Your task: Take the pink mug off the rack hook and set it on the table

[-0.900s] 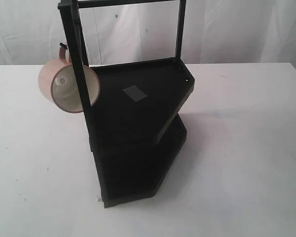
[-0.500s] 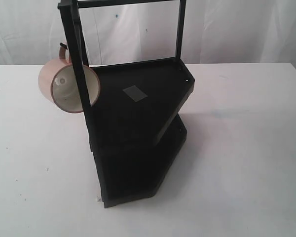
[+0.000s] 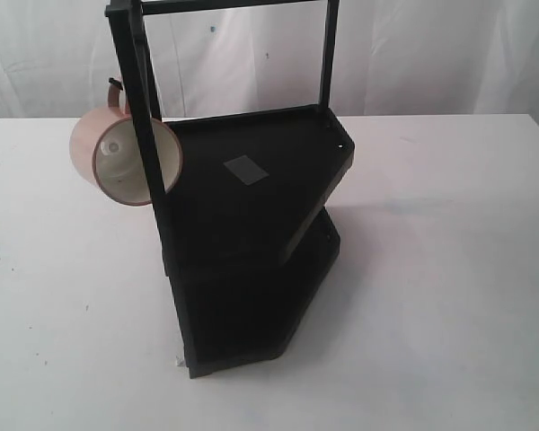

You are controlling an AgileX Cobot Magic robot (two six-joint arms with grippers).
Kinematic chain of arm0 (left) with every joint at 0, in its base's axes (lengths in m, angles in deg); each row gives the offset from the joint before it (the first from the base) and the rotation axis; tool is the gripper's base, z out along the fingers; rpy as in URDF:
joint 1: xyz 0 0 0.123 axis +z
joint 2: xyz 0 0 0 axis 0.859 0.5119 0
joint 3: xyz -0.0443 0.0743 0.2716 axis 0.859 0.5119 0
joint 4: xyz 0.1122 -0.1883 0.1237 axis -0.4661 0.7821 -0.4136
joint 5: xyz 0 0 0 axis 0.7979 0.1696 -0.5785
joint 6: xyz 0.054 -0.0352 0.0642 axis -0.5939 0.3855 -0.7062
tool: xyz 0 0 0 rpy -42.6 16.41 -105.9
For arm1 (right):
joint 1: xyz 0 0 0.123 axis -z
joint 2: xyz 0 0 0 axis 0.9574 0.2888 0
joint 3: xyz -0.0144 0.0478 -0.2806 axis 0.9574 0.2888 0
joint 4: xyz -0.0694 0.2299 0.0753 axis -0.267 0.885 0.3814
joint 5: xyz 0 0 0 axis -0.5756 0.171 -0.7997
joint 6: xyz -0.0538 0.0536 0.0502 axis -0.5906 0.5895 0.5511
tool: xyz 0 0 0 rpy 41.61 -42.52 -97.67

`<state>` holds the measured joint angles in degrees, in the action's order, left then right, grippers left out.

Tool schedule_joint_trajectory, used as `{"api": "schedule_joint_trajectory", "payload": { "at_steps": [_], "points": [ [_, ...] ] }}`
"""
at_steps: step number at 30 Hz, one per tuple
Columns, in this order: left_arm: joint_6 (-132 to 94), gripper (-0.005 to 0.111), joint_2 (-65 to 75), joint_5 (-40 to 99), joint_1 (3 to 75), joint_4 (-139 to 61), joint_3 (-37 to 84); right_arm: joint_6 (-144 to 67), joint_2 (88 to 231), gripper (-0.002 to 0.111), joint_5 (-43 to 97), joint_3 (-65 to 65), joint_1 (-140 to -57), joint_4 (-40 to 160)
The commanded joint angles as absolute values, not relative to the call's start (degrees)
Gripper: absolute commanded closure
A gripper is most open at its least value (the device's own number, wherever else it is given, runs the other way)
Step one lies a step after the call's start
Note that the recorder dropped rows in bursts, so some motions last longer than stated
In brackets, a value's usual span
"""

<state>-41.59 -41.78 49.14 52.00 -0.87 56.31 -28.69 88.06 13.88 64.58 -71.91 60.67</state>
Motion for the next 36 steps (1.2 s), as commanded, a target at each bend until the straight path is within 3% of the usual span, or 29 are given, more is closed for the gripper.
{"api": "schedule_joint_trajectory", "payload": {
  "at_steps": [1, 15, 24, 31, 36],
  "points": [
    [-41.2, 0.026, -37.5, 54.1, 51.7, -6.3, 50.5, -28.7, 87.7, 0.108, 14.5, 64.9, -71.6, 60.3],
    [-45.2, 0.026, -36.6, 66.4, 51.7, -5.9, 48.4, -27.1, 87.7, 0.108, 14.5, 64.9, -71.6, 60.3],
    [-50.2, 0.026, -36.6, 71.1, 50.0, 5.0, 47.1, -27.1, 87.7, 0.108, 14.5, 64.9, -71.6, 60.4],
    [-10.5, 0.026, -39.8, 63.5, 46.4, -29.0, 45.2, -27.1, 87.7, 0.108, 14.5, 64.9, -71.6, 60.4],
    [-5.0, 0.026, -41.5, 58.7, 42.8, -33.3, 45.4, -27.1, 87.7, 0.108, 14.5, 64.9, -71.6, 60.4]
  ]
}}
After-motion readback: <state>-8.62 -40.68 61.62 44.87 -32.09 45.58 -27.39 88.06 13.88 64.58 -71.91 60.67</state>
